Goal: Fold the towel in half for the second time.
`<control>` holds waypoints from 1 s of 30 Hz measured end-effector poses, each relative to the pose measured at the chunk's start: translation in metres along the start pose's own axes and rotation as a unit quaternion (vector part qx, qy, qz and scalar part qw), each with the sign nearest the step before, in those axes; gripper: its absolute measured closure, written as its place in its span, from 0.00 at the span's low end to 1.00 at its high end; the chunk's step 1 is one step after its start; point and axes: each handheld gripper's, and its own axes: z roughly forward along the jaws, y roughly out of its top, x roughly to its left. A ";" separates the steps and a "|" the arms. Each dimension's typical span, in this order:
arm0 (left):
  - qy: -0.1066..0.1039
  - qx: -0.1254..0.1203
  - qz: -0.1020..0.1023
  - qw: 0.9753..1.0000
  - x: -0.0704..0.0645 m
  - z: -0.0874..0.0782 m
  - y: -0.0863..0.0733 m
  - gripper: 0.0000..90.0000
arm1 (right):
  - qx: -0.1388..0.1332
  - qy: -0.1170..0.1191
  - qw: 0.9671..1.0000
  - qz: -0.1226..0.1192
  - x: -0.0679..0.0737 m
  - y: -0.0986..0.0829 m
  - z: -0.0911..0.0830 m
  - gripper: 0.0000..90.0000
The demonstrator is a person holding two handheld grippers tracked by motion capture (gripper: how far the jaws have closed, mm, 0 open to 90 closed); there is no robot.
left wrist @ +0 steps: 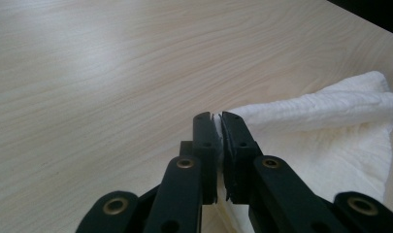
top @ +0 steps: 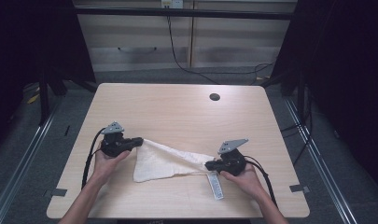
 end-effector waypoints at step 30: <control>-0.044 -0.012 0.108 0.993 -0.063 0.005 0.018 0.95 | 0.035 -0.069 0.995 0.061 -0.009 -0.020 -0.015 0.97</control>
